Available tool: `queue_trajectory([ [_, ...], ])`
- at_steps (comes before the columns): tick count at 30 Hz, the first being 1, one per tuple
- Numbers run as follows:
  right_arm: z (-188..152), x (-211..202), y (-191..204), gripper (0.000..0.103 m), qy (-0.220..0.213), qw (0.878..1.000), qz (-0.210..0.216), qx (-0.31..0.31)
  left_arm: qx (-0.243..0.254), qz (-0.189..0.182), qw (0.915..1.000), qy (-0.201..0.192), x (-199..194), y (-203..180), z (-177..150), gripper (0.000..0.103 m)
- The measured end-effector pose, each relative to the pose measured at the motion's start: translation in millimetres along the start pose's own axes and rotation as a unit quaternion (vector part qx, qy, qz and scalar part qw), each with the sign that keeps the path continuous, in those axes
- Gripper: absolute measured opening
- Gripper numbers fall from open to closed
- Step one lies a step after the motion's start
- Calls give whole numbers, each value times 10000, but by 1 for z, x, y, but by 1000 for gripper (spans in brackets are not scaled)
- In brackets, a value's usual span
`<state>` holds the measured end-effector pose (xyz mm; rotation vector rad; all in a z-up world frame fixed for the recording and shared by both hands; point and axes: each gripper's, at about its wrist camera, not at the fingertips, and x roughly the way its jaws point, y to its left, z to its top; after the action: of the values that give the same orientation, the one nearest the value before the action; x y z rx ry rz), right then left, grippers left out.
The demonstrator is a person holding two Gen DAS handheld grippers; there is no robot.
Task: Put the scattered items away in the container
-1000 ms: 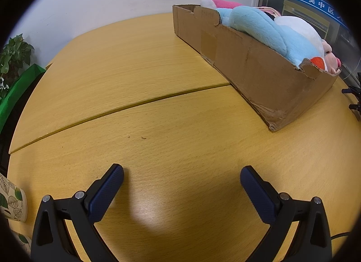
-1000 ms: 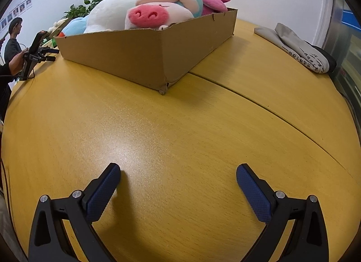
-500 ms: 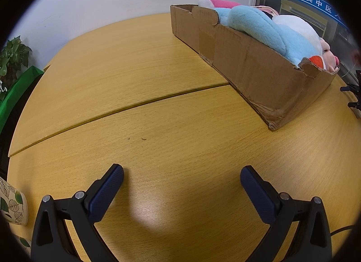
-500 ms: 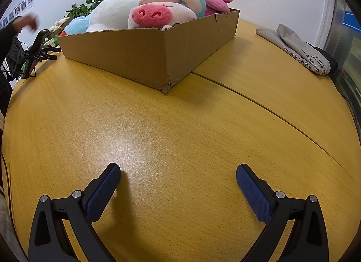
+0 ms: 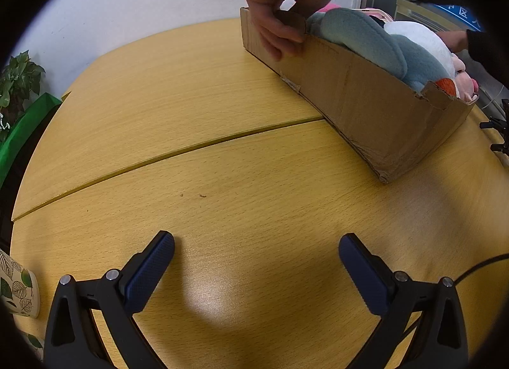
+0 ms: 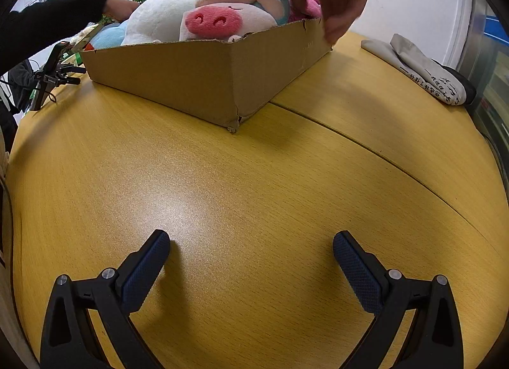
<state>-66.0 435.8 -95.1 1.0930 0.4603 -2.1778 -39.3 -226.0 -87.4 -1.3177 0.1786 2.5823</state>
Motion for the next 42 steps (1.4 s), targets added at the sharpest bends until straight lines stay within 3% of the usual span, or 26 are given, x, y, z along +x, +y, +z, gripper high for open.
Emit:
queue_trajectory([
  [42, 0, 0, -2, 103, -5, 10000, 12, 10, 10, 1, 10000, -6, -17, 0, -9, 103],
])
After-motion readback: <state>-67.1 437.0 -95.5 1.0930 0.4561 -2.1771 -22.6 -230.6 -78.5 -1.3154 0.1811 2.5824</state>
